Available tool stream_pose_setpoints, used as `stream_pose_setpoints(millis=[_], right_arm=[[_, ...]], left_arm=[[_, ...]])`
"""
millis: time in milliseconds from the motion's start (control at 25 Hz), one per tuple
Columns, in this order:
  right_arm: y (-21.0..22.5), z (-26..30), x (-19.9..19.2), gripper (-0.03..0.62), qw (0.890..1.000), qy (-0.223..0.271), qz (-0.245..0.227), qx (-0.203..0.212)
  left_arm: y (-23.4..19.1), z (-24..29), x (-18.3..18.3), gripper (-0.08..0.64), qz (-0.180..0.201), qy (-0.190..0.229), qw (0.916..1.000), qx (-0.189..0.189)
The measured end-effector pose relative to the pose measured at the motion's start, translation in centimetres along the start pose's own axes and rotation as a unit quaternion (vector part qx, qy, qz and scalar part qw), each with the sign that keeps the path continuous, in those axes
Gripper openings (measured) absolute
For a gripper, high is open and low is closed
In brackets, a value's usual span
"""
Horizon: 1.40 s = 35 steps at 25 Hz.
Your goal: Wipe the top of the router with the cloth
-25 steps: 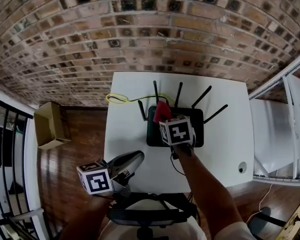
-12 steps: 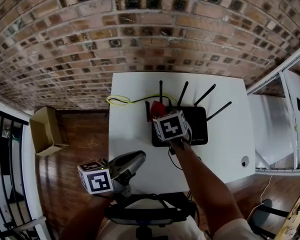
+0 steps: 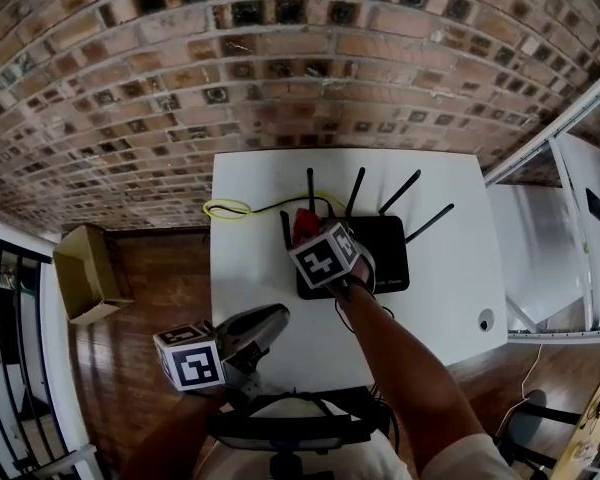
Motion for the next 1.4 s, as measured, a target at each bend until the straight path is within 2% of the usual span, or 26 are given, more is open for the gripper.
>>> stream_pose_setpoints(millis=[240,400,800,840,1160,1400], right_arm=[[2.1,-0.2,-1.6,0.15,1.0,-0.007,-0.003,-0.013],[4.1,-0.3,-3.1,0.15,1.0,-0.016,0.009,-0.024],[10.4,-0.9,-7.2,0.149,0.995,-0.044,0.065,-0.069],[10.9,-1.0,-7.6,0.133,0.994,-0.046,0.071,-0.072],[14.0,-1.2,-10.0,0.133,0.987,-0.061,0.109,-0.104],[15.6,-1.5,-11.3,0.132,0.983,-0.056,0.091,-0.151]], left_arm=[[0.2,1.5,0.0,0.043,0.001,0.003,0.9999,-0.012],[0.1,2.6,-0.8,0.043,-0.006,-0.012,0.9999,-0.009],[0.8,5.8,-1.9,0.043,-0.006,-0.027,0.9994,-0.022],[1.0,6.1,-1.9,0.043,-0.004,-0.025,0.9993,-0.025],[1.4,7.5,-2.3,0.043,0.004,-0.033,0.9988,-0.035],[1.2,7.4,-3.0,0.043,0.001,-0.04,0.9988,-0.03]])
Point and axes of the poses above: the fingertips, and each gripper's own axes: z forward along the fingers, y to its right, x out of its top, the point moved 2 cm from there along -z, backward along the fingers, and after that the axes turned 10 degrees about -x, right-handed, at the moved point
